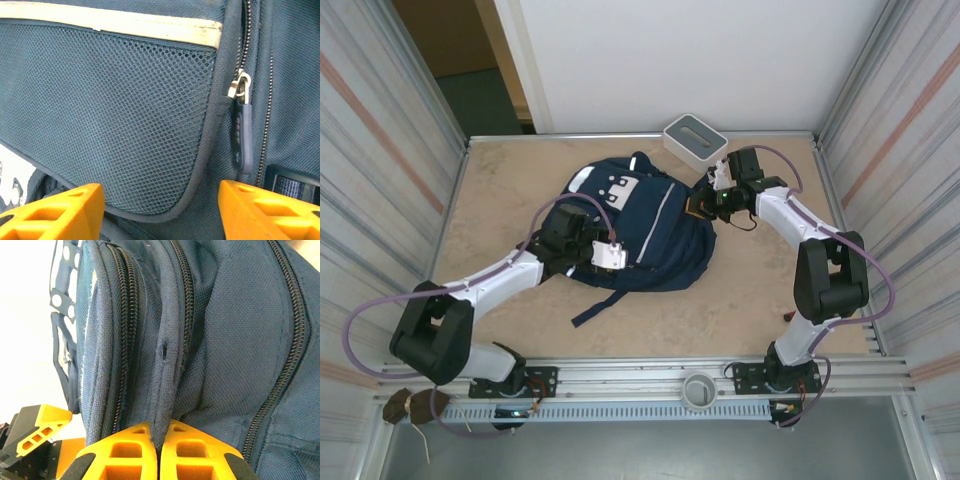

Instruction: Pack the student bag

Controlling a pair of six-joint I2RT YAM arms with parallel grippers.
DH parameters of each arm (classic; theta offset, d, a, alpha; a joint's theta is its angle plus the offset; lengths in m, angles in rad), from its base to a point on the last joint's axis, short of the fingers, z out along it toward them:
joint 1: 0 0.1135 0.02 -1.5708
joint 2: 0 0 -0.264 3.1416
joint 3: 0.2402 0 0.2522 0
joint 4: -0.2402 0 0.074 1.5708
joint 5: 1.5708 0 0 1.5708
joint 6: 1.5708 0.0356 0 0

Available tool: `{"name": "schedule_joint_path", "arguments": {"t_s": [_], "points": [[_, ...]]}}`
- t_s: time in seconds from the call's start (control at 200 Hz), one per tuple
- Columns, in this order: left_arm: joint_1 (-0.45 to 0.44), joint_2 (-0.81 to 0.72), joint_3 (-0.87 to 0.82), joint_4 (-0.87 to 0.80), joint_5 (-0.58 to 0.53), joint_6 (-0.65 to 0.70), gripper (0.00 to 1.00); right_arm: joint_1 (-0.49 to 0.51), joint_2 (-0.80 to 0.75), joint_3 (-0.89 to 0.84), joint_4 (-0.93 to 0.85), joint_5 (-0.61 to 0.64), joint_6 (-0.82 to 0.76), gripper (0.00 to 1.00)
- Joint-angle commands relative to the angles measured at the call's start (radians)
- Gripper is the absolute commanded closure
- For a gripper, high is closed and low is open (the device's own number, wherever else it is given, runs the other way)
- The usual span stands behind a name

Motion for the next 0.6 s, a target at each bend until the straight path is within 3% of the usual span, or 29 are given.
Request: {"name": "schedule_joint_path", "arguments": {"t_s": [0.0, 0.341, 0.596], "points": [[0.004, 0.041, 0.014, 0.006, 0.03, 0.021, 0.44, -0.006, 0.008, 0.048, 0.003, -0.055, -0.027, 0.99], [-0.032, 0.11, 0.041, 0.032, 0.043, 0.003, 0.66, 0.01, 0.054, 0.083, 0.05, -0.12, 0.023, 0.94], [-0.065, 0.109, 0.098, 0.008, 0.063, -0.17, 0.93, -0.004, 0.068, 0.099, 0.0, -0.086, 0.014, 0.77]]}}
